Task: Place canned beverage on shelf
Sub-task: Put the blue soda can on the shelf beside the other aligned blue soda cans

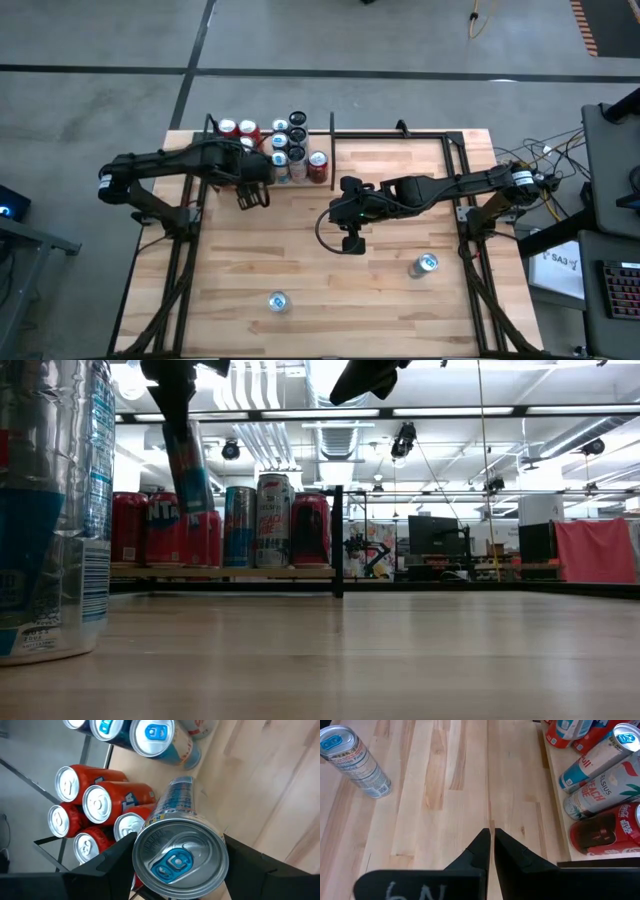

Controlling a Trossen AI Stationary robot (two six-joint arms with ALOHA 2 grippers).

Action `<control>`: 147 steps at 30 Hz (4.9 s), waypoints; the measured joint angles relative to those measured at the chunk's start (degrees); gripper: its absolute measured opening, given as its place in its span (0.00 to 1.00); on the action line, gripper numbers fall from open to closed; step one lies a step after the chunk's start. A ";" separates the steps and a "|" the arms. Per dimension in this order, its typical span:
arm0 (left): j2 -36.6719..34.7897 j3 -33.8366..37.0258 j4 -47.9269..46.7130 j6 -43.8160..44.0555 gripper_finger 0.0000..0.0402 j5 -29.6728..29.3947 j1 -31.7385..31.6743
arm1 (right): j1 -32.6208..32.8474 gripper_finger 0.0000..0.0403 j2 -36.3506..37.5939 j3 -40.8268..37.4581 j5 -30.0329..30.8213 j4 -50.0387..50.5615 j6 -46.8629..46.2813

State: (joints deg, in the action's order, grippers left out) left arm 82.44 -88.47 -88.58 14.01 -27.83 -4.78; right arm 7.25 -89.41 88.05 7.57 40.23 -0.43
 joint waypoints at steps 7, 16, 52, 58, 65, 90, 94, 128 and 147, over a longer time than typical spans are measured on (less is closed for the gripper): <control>3.56 0.00 0.31 -0.26 0.55 -0.07 0.00 | 0.00 0.03 0.00 0.00 0.00 0.16 0.02; 5.83 0.15 2.22 -3.07 0.55 -0.07 -0.04 | 0.00 0.03 0.04 -0.85 0.00 0.30 0.01; 5.63 2.03 5.64 -6.06 0.55 -0.07 -3.39 | 0.00 0.03 0.04 -3.72 0.00 -0.33 -0.66; 5.63 4.17 6.18 -6.06 0.55 -0.07 -3.49 | 0.00 0.03 0.04 -3.72 0.00 -0.50 -0.59; 5.66 7.06 8.47 -6.08 0.55 -0.15 -3.54 | 0.00 0.03 0.04 -3.73 0.00 -0.72 -0.50; 5.66 10.27 13.57 -10.54 0.58 -0.15 -6.01 | 0.00 0.03 0.04 -3.74 0.01 -1.90 -0.50; 5.66 10.27 13.60 -10.99 0.58 -0.13 -6.68 | -0.02 0.03 0.04 -3.74 0.02 -1.90 -0.45; 5.66 10.29 15.50 -15.07 0.59 2.45 -9.75 | -0.04 0.03 0.02 -3.74 0.04 -1.95 1.49; 5.66 10.29 15.76 -15.31 0.60 2.47 -9.77 | -0.03 0.03 0.02 -3.74 0.04 -1.95 1.51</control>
State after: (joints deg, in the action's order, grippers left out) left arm 88.09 -78.17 -72.82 -1.30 -25.36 -14.55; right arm 7.21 -89.38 84.31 7.62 38.28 1.08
